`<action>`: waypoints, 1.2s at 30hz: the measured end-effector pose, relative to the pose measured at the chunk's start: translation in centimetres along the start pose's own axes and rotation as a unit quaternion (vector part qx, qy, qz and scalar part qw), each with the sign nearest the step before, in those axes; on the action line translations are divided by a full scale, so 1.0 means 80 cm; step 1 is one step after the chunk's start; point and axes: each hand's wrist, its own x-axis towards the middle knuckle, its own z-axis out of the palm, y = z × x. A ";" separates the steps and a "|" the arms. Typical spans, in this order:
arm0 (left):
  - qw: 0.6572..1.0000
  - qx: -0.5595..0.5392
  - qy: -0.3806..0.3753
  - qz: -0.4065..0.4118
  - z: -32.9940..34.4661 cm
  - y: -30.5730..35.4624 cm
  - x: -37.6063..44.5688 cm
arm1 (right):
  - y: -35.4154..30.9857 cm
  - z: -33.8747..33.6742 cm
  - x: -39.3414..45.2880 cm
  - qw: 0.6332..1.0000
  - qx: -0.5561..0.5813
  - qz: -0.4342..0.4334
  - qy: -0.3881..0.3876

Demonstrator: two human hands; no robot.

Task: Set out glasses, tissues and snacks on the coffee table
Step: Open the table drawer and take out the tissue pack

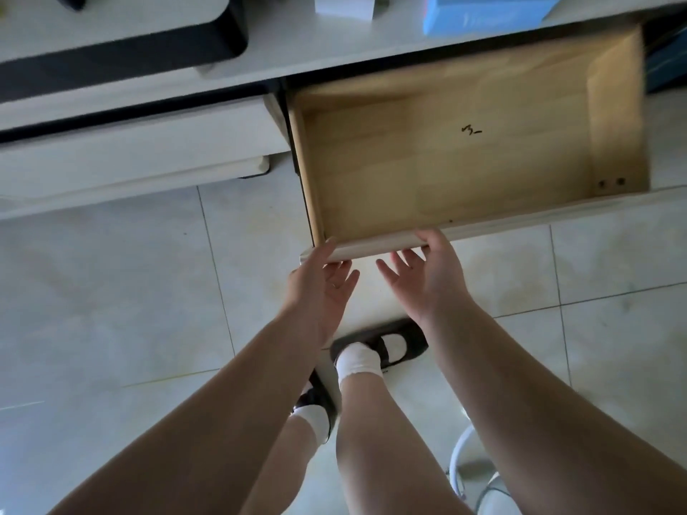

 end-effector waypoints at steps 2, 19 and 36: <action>1.000 -0.003 -0.008 0.006 0.010 0.009 0.001 | -0.006 0.012 0.004 1.000 -0.005 -0.006 0.001; 0.998 -0.013 -0.043 0.039 0.090 0.117 0.028 | -0.066 0.139 0.037 0.984 -0.167 -0.059 -0.010; 0.996 -0.019 -0.062 0.055 0.145 0.194 0.065 | -0.113 0.215 0.065 0.970 -0.225 -0.094 -0.004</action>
